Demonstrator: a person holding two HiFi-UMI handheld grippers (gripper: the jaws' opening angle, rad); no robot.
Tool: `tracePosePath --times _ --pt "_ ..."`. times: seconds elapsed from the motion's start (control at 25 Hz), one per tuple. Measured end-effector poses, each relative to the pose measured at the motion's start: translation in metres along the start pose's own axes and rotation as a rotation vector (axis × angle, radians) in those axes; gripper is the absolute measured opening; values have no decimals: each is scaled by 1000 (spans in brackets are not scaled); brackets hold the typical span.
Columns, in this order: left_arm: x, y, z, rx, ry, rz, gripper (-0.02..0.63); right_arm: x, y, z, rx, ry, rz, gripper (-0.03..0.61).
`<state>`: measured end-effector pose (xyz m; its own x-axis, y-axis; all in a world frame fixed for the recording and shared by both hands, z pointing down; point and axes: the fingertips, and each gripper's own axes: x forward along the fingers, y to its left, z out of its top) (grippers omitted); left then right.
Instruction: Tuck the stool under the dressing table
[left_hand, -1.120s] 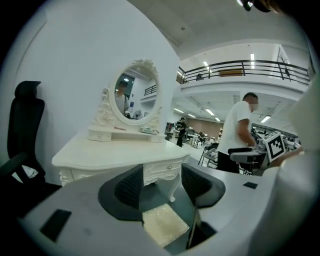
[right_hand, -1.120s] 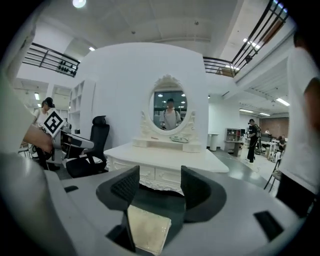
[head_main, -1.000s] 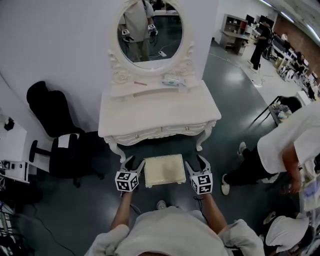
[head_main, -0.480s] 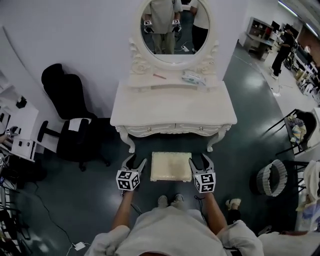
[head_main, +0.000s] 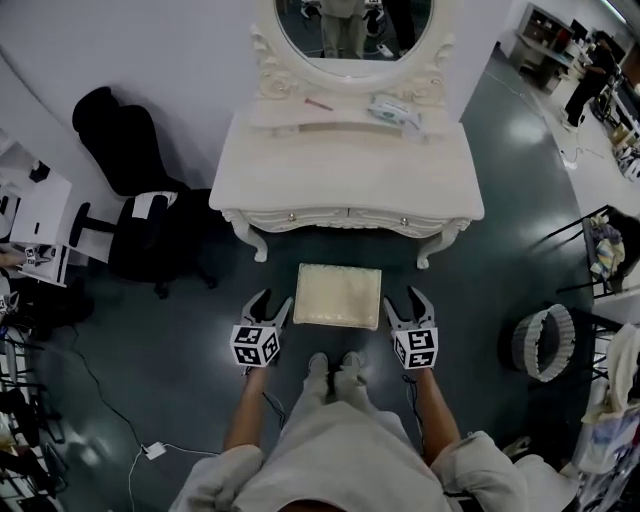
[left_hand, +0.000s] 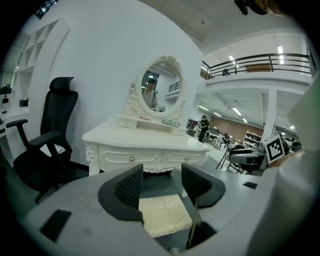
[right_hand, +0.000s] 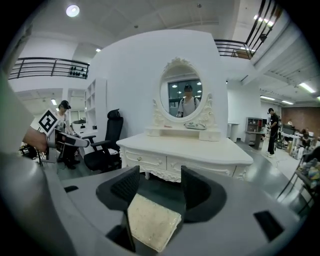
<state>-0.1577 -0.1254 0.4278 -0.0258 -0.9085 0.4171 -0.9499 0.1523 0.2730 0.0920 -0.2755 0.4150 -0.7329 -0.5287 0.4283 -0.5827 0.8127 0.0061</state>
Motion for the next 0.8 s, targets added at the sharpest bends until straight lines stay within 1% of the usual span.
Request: tracePosePath --times 0.12,0.24,0.48,0.8 --pt "8 0 -10 -7 4 7 233 6 -4 -15 2 18 7 245" --pt "5 0 -27 -12 29 9 233 4 -1 -31 8 42 15 245" --pt "18 14 -54 -16 66 3 233 15 0 -61 21 78 7 245" --pt "42 30 -107 -30 134 -15 233 34 7 -119 36 153 19 245"
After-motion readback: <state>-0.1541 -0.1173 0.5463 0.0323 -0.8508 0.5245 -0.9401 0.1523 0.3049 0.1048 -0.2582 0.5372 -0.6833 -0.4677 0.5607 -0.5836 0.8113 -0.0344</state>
